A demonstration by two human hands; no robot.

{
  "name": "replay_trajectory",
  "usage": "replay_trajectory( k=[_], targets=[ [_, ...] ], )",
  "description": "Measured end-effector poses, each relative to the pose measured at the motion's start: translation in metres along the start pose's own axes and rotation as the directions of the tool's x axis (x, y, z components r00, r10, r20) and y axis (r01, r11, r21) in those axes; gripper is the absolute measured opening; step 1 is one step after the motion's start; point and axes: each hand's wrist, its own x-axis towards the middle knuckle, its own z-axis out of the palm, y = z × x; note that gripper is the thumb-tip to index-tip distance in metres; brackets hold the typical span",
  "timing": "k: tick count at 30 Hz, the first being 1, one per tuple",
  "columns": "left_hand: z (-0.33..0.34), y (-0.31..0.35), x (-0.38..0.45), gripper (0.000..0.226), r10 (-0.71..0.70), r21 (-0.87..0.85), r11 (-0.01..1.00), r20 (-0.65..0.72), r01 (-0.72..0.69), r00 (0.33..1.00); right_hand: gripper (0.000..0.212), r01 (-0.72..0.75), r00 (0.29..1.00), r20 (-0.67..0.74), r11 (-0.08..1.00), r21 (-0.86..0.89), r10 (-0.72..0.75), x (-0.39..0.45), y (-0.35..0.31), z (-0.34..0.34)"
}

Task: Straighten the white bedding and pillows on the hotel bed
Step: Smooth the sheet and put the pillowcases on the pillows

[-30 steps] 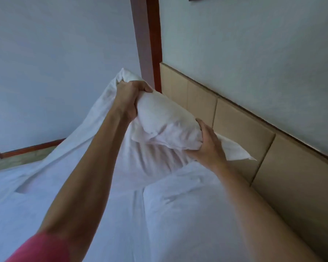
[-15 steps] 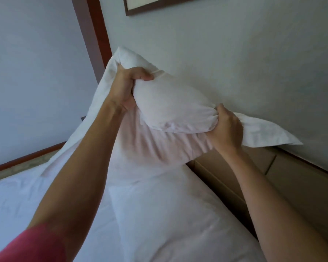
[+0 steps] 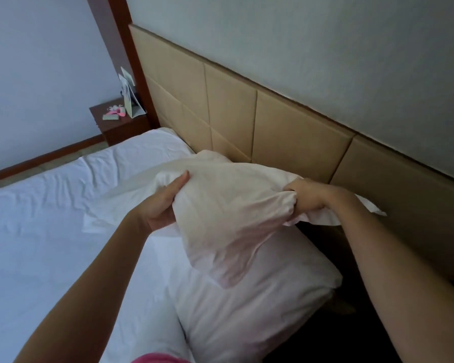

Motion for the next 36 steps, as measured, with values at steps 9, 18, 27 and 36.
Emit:
replay_trajectory(
  k=[9, 18, 27, 36],
  targets=[
    [-0.020, -0.069, -0.015, 0.094, -0.209, 0.302, 0.942, 0.176, 0.149, 0.962, 0.030, -0.067, 0.997, -0.021, 0.960, 0.271, 0.075, 0.033, -0.017, 0.002],
    [-0.028, -0.095, -0.011, 0.098, -0.353, 0.684, 0.714, 0.164, 0.152, 0.921, 0.126, -0.272, 0.957, -0.041, 0.934, 0.232, 0.289, 0.092, -0.066, 0.082],
    [-0.084, -0.119, -0.015, 0.103, -0.634, 0.411, 0.719, 0.057, 0.560, 0.772, 0.150, -0.401, 0.903, -0.066, 0.889, 0.221, 0.424, 0.132, -0.055, 0.108],
    [-0.107, -0.150, -0.008, 0.102, -0.549, 0.258, 0.632, -0.517, 0.731, 0.657, 0.116, -0.352, 0.824, -0.350, 0.886, 0.302, 0.446, 0.133, -0.049, 0.129]
  ],
)
